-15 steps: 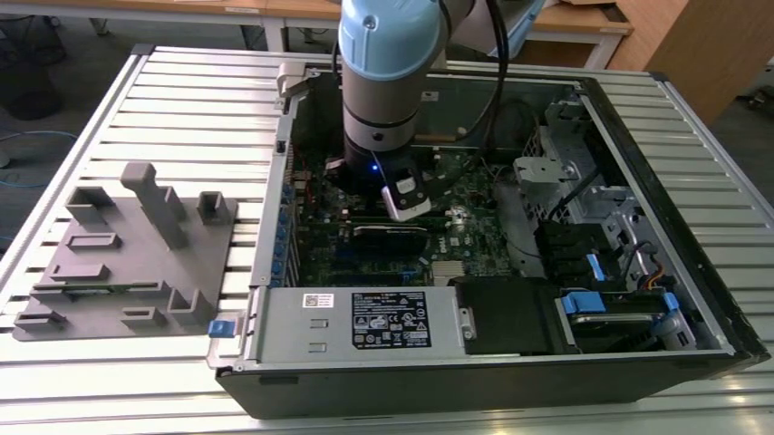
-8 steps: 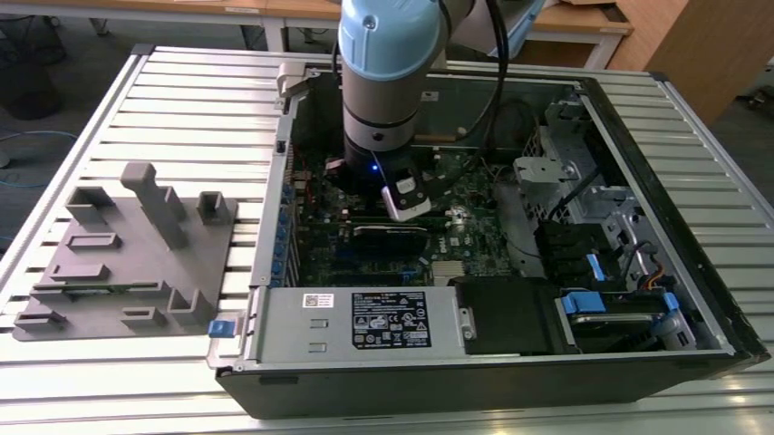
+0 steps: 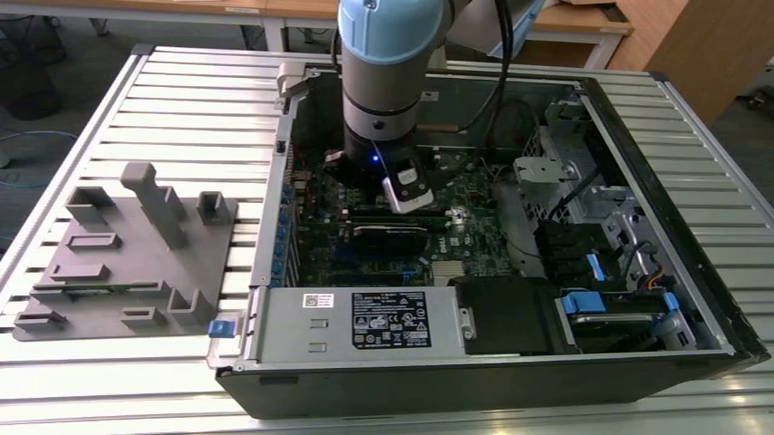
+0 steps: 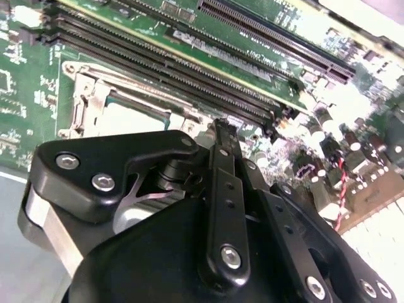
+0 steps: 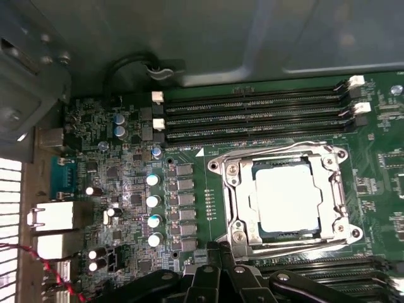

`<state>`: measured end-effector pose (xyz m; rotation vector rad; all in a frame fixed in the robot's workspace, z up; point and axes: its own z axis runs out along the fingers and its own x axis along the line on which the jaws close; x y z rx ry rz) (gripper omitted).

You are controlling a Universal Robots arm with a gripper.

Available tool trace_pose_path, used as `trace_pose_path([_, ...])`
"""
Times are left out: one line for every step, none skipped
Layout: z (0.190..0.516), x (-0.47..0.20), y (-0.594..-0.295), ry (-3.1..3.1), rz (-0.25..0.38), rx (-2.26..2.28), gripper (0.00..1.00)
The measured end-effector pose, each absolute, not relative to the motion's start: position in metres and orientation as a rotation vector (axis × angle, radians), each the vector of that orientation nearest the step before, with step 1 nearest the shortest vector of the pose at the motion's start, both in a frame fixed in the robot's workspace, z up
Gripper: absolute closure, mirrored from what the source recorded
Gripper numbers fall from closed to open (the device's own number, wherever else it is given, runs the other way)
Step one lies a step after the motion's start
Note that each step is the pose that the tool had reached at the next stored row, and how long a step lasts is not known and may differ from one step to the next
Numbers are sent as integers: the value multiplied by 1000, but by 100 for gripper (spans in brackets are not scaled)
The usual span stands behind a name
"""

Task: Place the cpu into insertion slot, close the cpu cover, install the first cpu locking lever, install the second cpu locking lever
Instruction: 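Install the second cpu locking lever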

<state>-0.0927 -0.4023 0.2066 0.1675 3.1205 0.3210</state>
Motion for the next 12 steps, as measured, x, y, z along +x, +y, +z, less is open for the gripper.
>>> trace_pose_path([209, -93, -402, 3120, 321, 168, 89])
trace_pose_path([212, -93, -402, 3120, 321, 167, 89])
trace_pose_path([215, -93, -402, 3121, 321, 168, 89])
trace_pose_path([219, -93, -402, 3120, 321, 167, 89])
trace_pose_path([222, -93, -402, 3121, 321, 168, 89])
trace_pose_path([224, -93, -402, 3121, 321, 167, 89])
trace_pose_path([226, -93, -402, 3121, 321, 167, 89])
trace_pose_path([227, -93, -402, 3121, 319, 167, 89])
trace_pose_path([227, -93, -401, 3121, 313, 168, 89])
trace_pose_path([227, -93, -400, 3121, 306, 168, 89])
trace_pose_path([227, -92, -399, 3120, 298, 168, 89])
trace_pose_path([227, -92, -397, 3120, 290, 168, 89])
